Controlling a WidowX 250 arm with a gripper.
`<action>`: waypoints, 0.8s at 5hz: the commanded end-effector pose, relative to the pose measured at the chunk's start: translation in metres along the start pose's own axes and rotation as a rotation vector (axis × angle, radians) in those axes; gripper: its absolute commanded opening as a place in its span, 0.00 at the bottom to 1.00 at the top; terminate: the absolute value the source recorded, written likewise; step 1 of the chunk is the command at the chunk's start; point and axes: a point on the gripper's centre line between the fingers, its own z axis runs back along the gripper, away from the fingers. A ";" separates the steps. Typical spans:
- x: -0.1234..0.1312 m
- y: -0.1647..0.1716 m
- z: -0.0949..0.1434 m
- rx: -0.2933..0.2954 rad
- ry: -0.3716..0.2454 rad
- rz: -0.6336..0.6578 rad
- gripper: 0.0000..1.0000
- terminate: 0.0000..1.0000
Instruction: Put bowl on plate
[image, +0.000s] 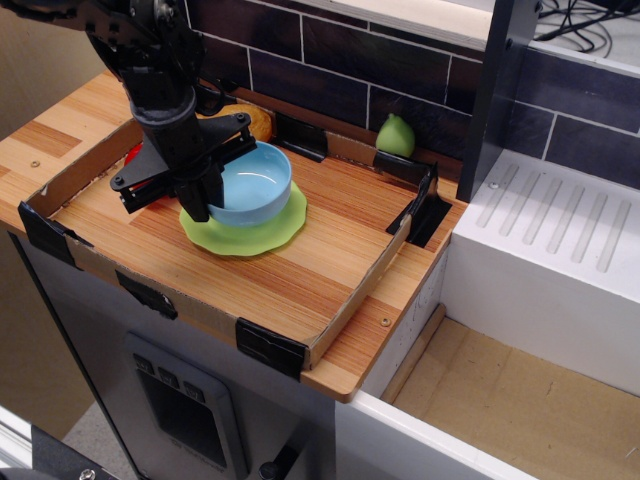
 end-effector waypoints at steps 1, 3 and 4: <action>0.015 -0.001 0.002 -0.001 -0.047 0.016 0.00 0.00; 0.009 -0.005 0.008 0.014 -0.040 -0.029 1.00 0.00; 0.012 -0.009 0.027 -0.015 -0.071 -0.006 1.00 0.00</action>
